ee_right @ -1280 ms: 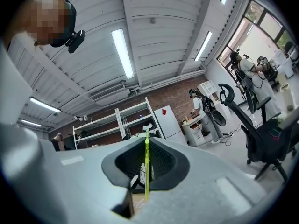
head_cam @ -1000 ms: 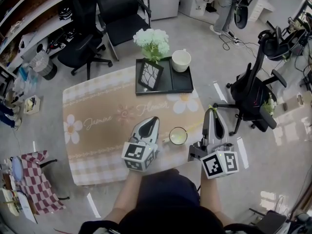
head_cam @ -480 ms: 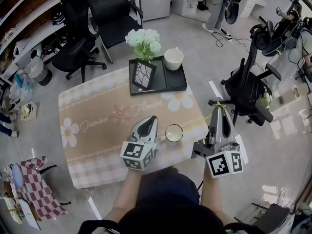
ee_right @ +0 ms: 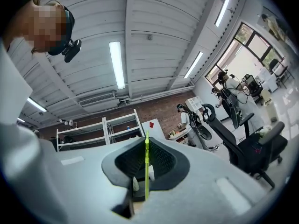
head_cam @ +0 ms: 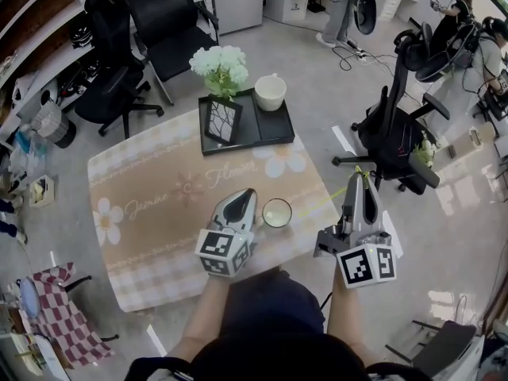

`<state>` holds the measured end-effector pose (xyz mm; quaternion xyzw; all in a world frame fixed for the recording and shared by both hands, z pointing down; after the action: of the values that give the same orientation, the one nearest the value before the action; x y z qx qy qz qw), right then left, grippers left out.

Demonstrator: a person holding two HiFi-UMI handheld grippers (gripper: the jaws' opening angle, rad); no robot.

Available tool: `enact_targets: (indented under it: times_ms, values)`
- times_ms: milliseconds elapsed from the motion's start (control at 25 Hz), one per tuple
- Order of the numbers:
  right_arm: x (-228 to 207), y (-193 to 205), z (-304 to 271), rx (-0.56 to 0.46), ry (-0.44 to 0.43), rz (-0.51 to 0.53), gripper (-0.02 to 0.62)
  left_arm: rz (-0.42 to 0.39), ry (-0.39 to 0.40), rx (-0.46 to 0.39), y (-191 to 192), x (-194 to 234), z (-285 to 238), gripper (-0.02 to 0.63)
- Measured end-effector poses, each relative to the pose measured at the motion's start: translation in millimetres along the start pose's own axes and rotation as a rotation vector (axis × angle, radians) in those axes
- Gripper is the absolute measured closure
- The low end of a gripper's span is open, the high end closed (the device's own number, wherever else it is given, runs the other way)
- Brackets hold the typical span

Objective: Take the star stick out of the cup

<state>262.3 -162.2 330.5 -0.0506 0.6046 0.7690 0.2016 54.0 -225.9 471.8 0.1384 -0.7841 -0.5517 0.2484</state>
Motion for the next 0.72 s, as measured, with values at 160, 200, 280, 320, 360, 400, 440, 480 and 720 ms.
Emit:
enact_targets:
  times_ms: [160,200,280,320,360,400,440,480,720]
  values:
    - [-4,8,6,0.024,0.022,0.023,0.578,0.007,0.006,0.009,3,0,1,0.594]
    - [-5,11,7,0.031,0.029,0.026,0.578,0.013,0.008,0.010,4,0,2,0.594]
    - [-8,17,9,0.048,0.046,0.038,0.578,0.022,0.010,0.011,4,1,2,0.594]
    - [-10,20,11,0.059,0.058,0.045,0.578,0.023,0.009,0.011,4,1,3,0.594]
    - [-12,24,12,0.069,0.073,0.048,0.578,0.024,0.007,0.012,4,3,4,0.594]
    - [-15,28,14,0.077,0.087,0.048,0.578,0.026,0.004,0.012,4,4,5,0.594]
    - [-17,32,16,0.084,0.098,0.045,0.578,0.030,-0.001,0.012,4,6,7,0.594]
    - [-19,36,17,0.093,0.106,0.044,0.578,0.034,-0.006,0.011,4,8,8,0.594]
    - [-33,66,20,0.160,0.134,0.030,0.578,0.056,-0.040,0.012,7,21,11,0.594]
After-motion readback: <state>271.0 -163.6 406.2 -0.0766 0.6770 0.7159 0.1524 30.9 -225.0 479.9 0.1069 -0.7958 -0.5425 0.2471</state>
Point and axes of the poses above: the fingertips, and each gripper's own axes: z backward along the fingers, x to its left, y out of its underside, the point moved 3 cm from there along z, backward along the fingers, and after that the axes turned 11 degrees about -y, right-handed, at the moved point
